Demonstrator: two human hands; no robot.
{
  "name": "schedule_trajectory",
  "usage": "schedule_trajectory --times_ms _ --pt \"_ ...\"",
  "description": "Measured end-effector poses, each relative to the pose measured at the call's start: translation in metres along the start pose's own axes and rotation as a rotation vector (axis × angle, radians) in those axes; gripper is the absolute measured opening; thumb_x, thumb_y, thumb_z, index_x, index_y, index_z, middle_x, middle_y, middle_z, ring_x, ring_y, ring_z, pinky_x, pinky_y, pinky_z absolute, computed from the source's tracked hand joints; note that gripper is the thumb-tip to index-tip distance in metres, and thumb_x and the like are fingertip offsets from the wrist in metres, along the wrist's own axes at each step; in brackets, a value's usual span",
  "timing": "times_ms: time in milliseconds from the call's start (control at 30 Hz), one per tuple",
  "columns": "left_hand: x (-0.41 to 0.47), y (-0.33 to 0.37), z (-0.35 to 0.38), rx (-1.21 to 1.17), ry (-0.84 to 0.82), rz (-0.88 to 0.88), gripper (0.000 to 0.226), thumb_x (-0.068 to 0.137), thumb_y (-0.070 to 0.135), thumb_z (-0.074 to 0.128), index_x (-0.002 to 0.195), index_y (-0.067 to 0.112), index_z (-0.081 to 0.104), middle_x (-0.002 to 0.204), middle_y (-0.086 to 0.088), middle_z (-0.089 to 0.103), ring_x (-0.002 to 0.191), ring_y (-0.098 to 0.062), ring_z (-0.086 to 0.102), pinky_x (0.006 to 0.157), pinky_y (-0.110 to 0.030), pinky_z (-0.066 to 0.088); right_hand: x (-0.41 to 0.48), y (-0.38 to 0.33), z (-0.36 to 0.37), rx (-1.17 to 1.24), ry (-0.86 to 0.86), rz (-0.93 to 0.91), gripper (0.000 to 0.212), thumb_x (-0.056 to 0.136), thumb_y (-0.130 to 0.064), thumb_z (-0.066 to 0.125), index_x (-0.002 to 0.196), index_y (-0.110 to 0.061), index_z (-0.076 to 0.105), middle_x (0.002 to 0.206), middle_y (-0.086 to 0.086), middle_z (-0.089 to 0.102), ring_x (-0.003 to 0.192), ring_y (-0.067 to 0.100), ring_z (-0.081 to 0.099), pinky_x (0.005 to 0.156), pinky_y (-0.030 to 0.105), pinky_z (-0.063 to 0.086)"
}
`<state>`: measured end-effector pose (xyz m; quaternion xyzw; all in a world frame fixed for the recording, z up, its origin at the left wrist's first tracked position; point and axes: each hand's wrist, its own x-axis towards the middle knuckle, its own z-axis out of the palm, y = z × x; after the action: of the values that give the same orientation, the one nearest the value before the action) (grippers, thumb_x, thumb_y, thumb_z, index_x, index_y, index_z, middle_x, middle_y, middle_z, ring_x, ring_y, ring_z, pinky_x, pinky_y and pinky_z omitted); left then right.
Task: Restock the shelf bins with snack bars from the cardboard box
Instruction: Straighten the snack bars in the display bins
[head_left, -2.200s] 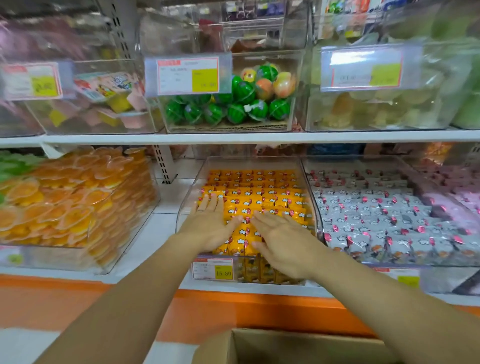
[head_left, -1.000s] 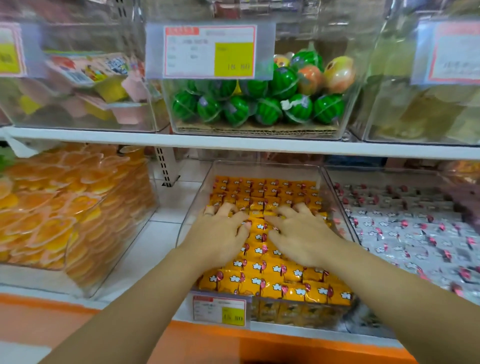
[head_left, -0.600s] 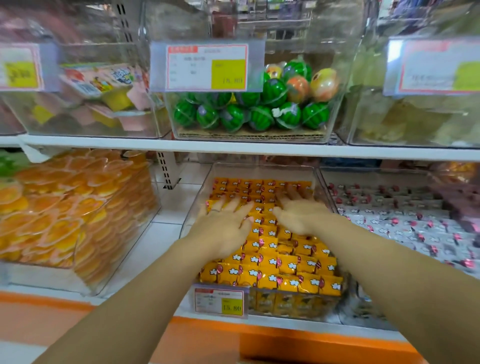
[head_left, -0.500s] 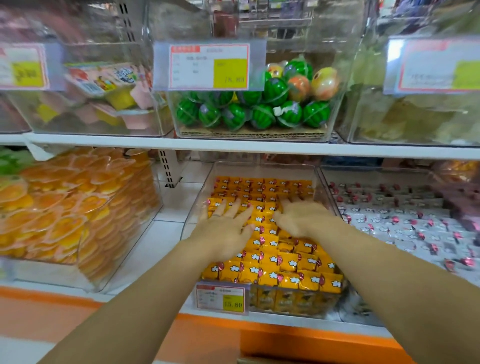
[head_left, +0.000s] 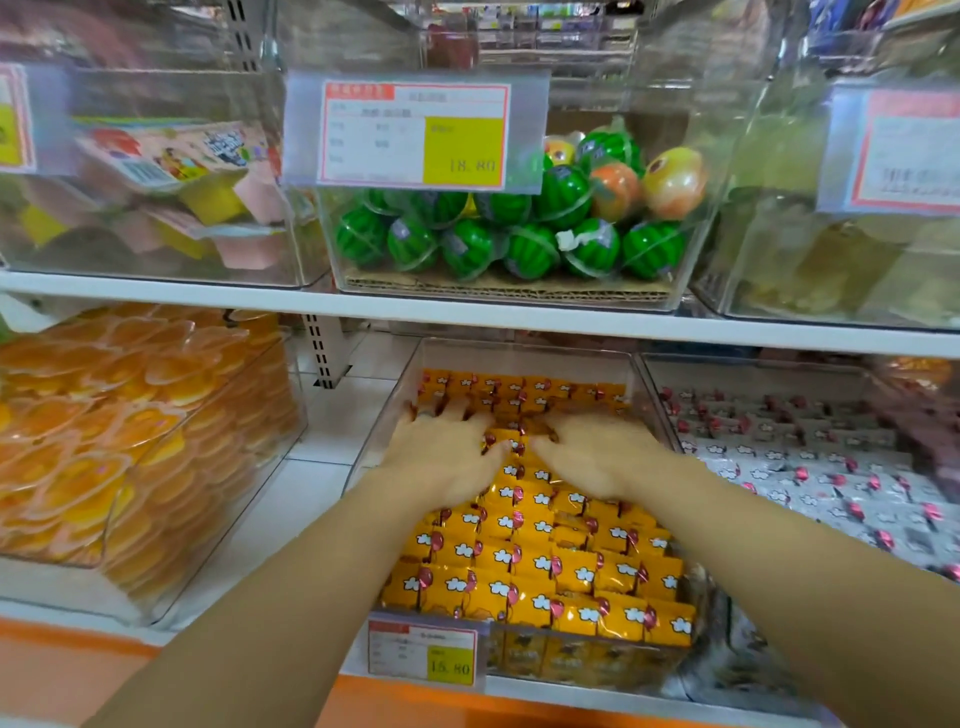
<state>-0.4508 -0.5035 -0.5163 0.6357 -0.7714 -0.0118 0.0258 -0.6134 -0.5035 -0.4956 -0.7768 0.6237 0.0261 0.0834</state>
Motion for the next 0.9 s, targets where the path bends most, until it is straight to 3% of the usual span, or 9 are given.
schedule_trajectory --times_ms 67,167,200,267,333,433,567,733,900 --pt "0.009 -0.003 0.001 0.022 0.064 0.005 0.052 0.095 0.055 0.030 0.143 0.034 0.032 0.151 0.002 0.029 0.138 -0.030 0.028 0.116 -0.049 0.013 0.010 0.003 -0.005 0.032 0.068 0.005 0.056 0.095 -0.051 0.031 0.146 -0.028 0.027 0.155 0.001 0.023 0.140 0.027 0.023 0.113 0.049 0.022" --pt "0.025 -0.003 0.003 -0.013 -0.007 0.014 0.055 0.097 0.055 0.025 0.149 0.039 0.016 0.159 0.006 0.013 0.145 -0.027 0.014 0.118 -0.050 0.007 0.025 0.001 -0.004 0.056 -0.047 0.012 0.059 0.096 -0.051 0.027 0.150 -0.032 0.012 0.159 -0.002 0.008 0.145 0.027 0.010 0.116 0.052 0.011" --pt "0.029 -0.002 0.005 -0.026 -0.051 0.005 0.054 0.097 0.056 0.022 0.149 0.041 0.016 0.159 0.006 0.011 0.145 -0.027 0.012 0.118 -0.050 0.007 0.027 0.001 -0.005 0.056 -0.077 0.004 0.056 0.096 -0.051 0.026 0.149 -0.032 0.019 0.158 0.001 0.017 0.142 0.030 0.019 0.115 0.051 0.018" --pt "0.029 -0.001 0.005 -0.040 -0.073 -0.003 0.049 0.097 0.056 0.022 0.144 0.043 0.027 0.156 0.004 0.019 0.142 -0.028 0.020 0.115 -0.047 0.014 0.027 0.002 -0.006 0.053 -0.102 -0.018 0.046 0.096 -0.048 0.027 0.134 -0.029 0.046 0.136 0.008 0.048 0.119 0.029 0.048 0.101 0.044 0.040" --pt "0.025 -0.001 0.009 -0.006 -0.005 0.012 0.045 0.097 0.054 0.024 0.140 0.043 0.036 0.152 0.002 0.027 0.137 -0.029 0.029 0.110 -0.044 0.022 0.025 0.006 -0.004 0.025 -0.076 -0.070 0.043 0.095 -0.046 0.027 0.122 -0.027 0.055 0.123 0.007 0.056 0.104 0.025 0.053 0.092 0.041 0.046" --pt "0.019 -0.002 0.008 0.007 0.000 0.014 0.047 0.099 0.053 0.022 0.142 0.041 0.034 0.153 0.002 0.028 0.138 -0.029 0.029 0.111 -0.044 0.022 0.019 0.012 -0.002 -0.044 -0.101 -0.146 0.048 0.096 -0.045 0.025 0.132 -0.025 0.050 0.143 0.003 0.043 0.124 0.027 0.044 0.103 0.045 0.039" --pt "-0.003 -0.005 -0.009 -0.129 -0.058 -0.005 0.051 0.100 0.051 0.018 0.149 0.039 0.017 0.159 0.004 0.014 0.145 -0.027 0.014 0.118 -0.048 0.010 -0.010 0.010 -0.016 0.023 -0.122 -0.197 0.053 0.101 -0.047 0.021 0.148 -0.024 0.026 0.159 -0.002 0.014 0.144 0.022 0.018 0.117 0.039 0.019" --pt "-0.080 0.004 -0.012 -0.151 -0.188 0.102 0.052 0.098 0.053 0.015 0.147 0.047 -0.002 0.159 0.012 -0.008 0.147 -0.017 -0.010 0.119 -0.047 -0.002 -0.101 -0.008 0.002 -0.014 -0.201 -0.244 0.065 0.098 -0.054 0.019 0.150 -0.028 -0.009 0.155 -0.010 -0.022 0.145 0.016 -0.016 0.118 0.049 -0.004" --pt "-0.100 0.013 0.010 0.044 -0.179 0.136 0.050 0.096 0.055 0.006 0.139 0.050 -0.019 0.156 0.013 -0.020 0.145 -0.021 -0.019 0.115 -0.054 -0.011 -0.116 -0.011 0.040 -0.057 -0.156 -0.227 0.059 0.101 -0.047 0.012 0.149 -0.026 -0.014 0.155 -0.012 -0.024 0.143 0.012 -0.023 0.115 0.052 -0.013"
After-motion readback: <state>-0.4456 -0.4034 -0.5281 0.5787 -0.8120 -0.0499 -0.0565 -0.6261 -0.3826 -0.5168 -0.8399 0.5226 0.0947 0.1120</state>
